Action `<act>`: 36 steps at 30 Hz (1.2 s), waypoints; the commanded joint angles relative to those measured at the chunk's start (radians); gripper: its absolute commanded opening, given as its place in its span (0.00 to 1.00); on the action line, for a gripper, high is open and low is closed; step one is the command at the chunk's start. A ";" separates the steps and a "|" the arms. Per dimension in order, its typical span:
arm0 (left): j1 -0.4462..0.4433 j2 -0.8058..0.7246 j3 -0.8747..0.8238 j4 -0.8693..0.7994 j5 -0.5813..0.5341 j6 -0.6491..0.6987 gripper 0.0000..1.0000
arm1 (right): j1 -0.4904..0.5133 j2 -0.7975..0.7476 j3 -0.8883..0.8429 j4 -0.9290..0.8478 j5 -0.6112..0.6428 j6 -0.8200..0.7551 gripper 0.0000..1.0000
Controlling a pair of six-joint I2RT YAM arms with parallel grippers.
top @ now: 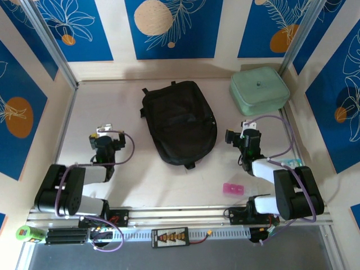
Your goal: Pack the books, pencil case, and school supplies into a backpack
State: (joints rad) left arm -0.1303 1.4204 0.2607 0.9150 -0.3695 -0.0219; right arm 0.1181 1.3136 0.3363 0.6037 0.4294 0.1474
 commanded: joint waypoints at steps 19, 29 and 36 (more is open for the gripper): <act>0.025 0.148 0.097 0.067 0.120 0.045 1.00 | -0.078 0.210 0.056 0.249 -0.122 -0.008 0.99; 0.023 0.147 0.091 0.077 0.128 0.053 1.00 | -0.087 0.210 0.056 0.248 -0.137 -0.002 0.99; 0.042 0.147 0.114 0.026 0.237 0.064 0.99 | -0.087 0.210 0.056 0.248 -0.136 -0.002 0.99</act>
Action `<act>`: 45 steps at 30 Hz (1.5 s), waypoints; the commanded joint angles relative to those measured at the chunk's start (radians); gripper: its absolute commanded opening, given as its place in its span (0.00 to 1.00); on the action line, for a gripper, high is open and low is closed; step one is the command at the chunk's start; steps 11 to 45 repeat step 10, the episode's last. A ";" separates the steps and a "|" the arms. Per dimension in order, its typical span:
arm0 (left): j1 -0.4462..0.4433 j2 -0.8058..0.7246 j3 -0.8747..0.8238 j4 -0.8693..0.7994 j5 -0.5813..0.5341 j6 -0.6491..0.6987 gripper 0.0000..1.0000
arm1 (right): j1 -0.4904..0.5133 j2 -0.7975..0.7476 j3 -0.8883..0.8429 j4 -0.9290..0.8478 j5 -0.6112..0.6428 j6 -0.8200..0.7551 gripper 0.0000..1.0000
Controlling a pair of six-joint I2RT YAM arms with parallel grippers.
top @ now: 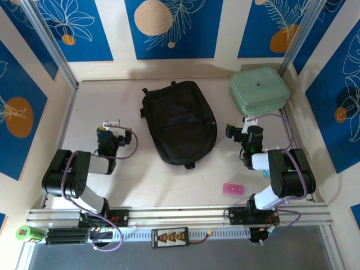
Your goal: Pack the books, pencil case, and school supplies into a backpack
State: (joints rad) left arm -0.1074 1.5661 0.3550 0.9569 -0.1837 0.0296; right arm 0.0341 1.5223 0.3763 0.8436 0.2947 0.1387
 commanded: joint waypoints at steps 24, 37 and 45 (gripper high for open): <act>0.028 0.002 0.023 -0.019 0.069 0.009 1.00 | -0.007 0.000 0.016 0.008 -0.010 0.010 0.99; 0.028 0.002 0.023 -0.019 0.069 0.009 1.00 | -0.007 0.000 0.016 0.008 -0.010 0.010 0.99; 0.028 0.002 0.023 -0.019 0.069 0.009 1.00 | -0.007 0.000 0.016 0.008 -0.010 0.010 0.99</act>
